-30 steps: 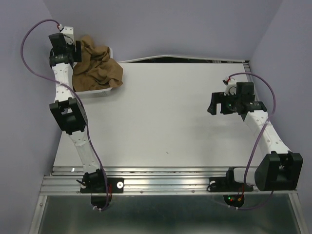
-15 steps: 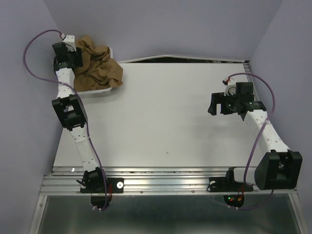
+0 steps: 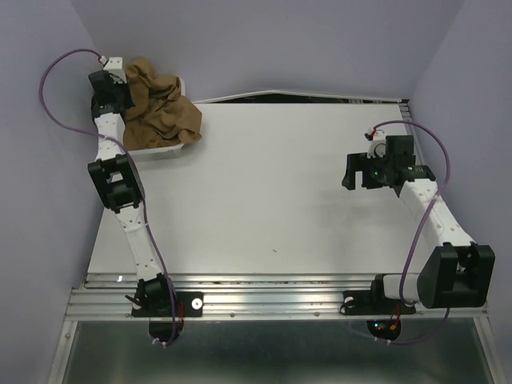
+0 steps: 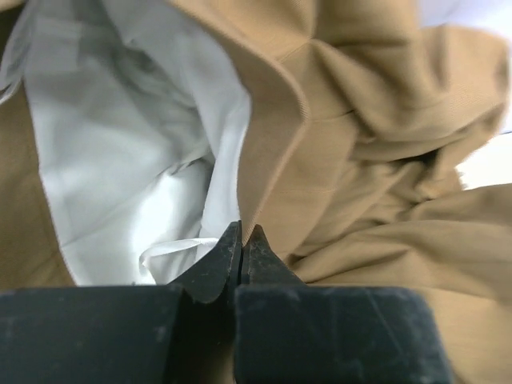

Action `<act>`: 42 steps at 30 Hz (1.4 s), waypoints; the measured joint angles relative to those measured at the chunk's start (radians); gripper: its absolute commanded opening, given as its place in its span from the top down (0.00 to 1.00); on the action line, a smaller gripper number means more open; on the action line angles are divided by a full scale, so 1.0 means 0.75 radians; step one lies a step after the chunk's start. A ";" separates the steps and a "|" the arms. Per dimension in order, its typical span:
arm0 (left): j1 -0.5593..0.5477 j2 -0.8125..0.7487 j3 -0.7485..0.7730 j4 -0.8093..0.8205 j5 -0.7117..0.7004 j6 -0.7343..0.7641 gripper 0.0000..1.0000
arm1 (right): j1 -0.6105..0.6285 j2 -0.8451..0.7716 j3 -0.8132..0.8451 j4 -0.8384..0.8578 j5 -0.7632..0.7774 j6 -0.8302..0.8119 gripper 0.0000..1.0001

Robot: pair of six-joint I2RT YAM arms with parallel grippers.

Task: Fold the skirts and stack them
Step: Grab the skirt from the pile, then move the skirt to the center of the board

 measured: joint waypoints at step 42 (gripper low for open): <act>-0.988 -1.122 -1.114 0.255 0.590 -0.469 1.00 | -0.027 -0.195 0.087 -0.055 -0.076 -0.010 0.00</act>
